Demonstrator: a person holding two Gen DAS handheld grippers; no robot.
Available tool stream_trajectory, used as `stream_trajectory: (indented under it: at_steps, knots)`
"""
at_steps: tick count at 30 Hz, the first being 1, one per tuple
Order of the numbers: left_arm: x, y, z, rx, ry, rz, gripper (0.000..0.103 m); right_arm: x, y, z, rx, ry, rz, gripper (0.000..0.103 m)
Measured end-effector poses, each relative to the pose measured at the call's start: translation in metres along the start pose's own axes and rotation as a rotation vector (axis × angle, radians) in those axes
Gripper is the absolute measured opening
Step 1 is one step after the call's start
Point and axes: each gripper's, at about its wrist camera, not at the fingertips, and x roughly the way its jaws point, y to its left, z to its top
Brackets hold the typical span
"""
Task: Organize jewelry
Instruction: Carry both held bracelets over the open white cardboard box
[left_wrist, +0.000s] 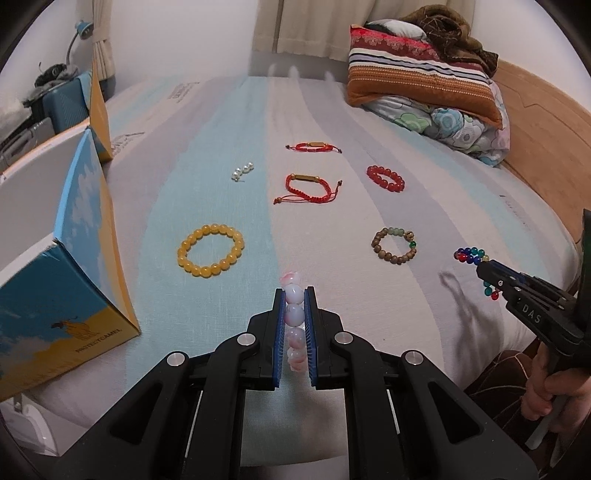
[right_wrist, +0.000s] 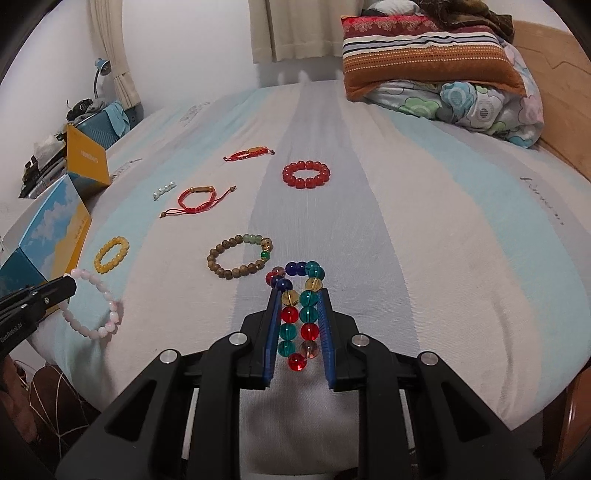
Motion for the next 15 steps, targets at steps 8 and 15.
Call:
stream_trajectory:
  at_steps: [8,15]
  knots:
    - [-0.01,0.005,0.013,-0.004,-0.004,0.017,0.009,-0.009,0.006,0.008,0.008,0.009,-0.015,0.019]
    - [-0.026,0.005,0.031,0.006,-0.03,0.016,0.009,-0.018,0.016,0.025,0.007,0.002,-0.012,0.019]
